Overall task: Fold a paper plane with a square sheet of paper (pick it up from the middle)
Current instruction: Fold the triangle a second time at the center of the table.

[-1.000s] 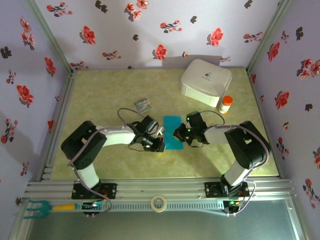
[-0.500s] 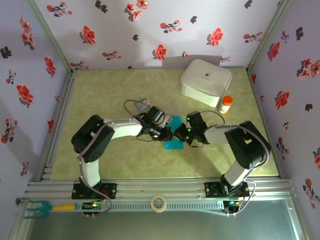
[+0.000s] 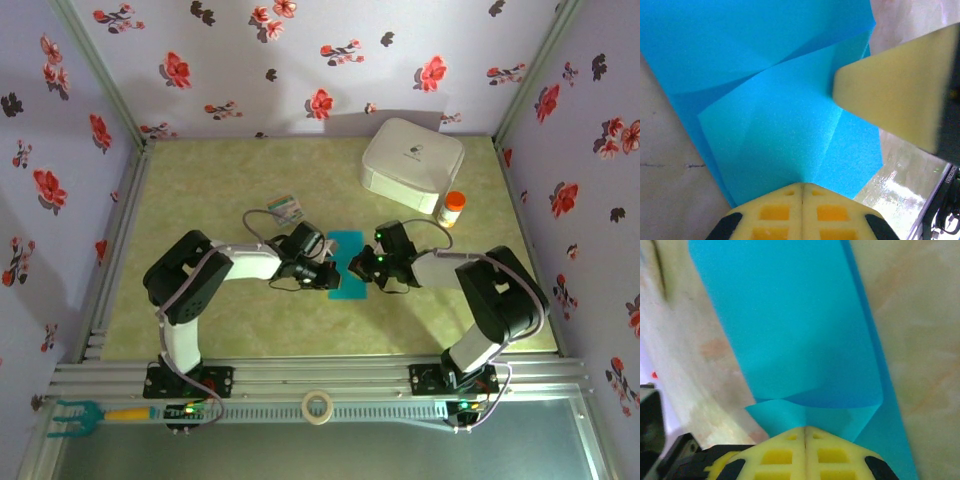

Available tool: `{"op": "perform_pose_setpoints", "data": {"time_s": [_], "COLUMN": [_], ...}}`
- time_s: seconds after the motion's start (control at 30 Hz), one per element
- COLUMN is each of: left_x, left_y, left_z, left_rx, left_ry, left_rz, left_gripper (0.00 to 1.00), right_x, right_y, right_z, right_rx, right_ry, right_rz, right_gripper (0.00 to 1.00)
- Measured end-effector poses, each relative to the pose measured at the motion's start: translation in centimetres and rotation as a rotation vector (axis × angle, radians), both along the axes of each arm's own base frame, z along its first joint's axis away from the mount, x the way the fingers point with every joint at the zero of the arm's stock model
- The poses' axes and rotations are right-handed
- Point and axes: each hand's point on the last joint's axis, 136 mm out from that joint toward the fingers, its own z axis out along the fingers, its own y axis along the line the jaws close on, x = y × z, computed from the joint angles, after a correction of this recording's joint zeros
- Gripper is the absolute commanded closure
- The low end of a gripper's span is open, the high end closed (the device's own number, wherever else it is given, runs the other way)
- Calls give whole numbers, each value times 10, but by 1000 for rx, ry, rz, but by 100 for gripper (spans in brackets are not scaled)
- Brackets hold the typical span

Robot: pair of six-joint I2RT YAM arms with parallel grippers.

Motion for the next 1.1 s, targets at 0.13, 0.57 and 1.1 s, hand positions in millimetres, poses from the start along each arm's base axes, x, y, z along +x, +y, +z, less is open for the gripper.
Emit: {"op": "perform_pose_setpoints", "data": {"time_s": [0.13, 0.57, 1.1], "left_x": [0, 1, 2], "left_y": [0, 0, -1], "left_z": [0, 1, 0], "left_rx": [-1, 0, -12], "left_ry": [0, -3, -15], "left_rz": [2, 4, 4], "left_gripper": [100, 100, 100], "right_x": [-3, 1, 46], "right_y": [12, -1, -49], "right_z": [6, -14, -13], "right_rx": [19, 28, 76], "right_ry": [-15, 48, 14], "right_rz": [35, 15, -138], "right_gripper": [100, 100, 100]}}
